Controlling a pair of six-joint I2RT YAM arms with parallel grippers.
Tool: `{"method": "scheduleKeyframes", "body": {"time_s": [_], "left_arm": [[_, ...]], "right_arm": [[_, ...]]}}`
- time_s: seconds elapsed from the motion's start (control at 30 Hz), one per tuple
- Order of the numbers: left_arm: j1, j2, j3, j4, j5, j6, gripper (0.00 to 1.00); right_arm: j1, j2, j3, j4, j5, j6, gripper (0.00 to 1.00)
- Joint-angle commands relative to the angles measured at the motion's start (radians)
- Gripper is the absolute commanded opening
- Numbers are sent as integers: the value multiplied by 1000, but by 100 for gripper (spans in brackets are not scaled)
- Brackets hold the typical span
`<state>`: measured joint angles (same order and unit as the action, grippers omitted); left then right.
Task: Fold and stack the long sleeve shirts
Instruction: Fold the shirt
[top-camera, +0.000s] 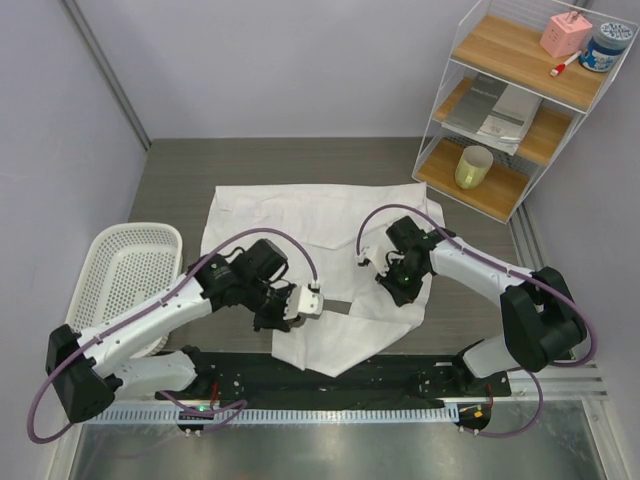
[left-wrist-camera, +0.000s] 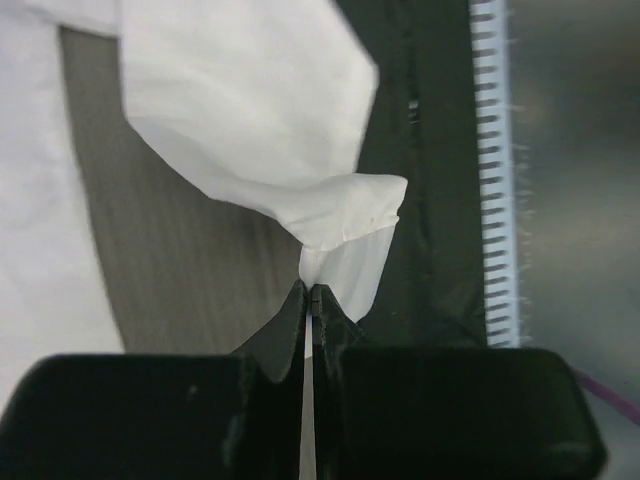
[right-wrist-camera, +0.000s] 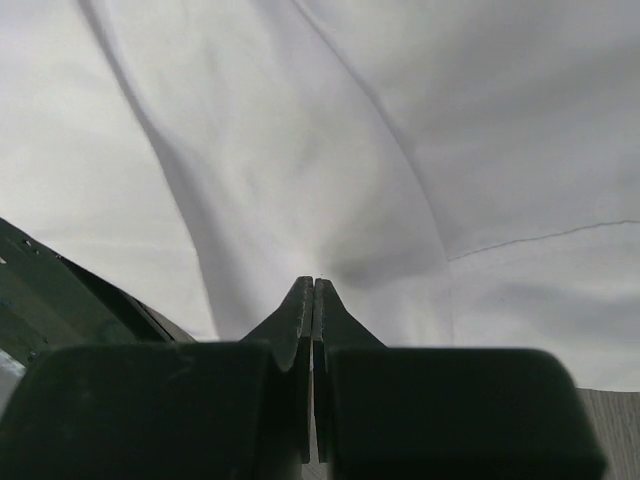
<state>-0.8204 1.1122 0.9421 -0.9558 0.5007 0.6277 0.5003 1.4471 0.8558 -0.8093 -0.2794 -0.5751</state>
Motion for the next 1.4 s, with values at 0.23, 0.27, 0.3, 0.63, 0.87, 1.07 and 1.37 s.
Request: {"method": "scheduleKeyframes", "body": {"time_s": [0.23, 0.27, 0.3, 0.63, 0.87, 1.07, 1.37], "left_arm": [[-388, 58, 145, -143, 182, 102, 0], [-413, 72, 158, -144, 161, 110, 0], [-440, 81, 182, -155, 148, 124, 0], [-505, 95, 147, -84, 50, 92, 0], [-404, 84, 193, -110, 38, 92, 0], [-404, 49, 214, -142, 27, 118, 0], [-399, 12, 270, -159, -50, 110, 0]], "right_arm": [[-26, -39, 51, -86, -86, -64, 51], [-26, -48, 43, -93, -96, -80, 56], [-26, -57, 34, -117, -104, -127, 61], [1, -102, 9, -205, -248, -221, 74], [92, -33, -11, -42, -176, -134, 74], [95, 65, 11, 27, -164, -89, 74], [106, 67, 35, -79, -251, -169, 64]]}}
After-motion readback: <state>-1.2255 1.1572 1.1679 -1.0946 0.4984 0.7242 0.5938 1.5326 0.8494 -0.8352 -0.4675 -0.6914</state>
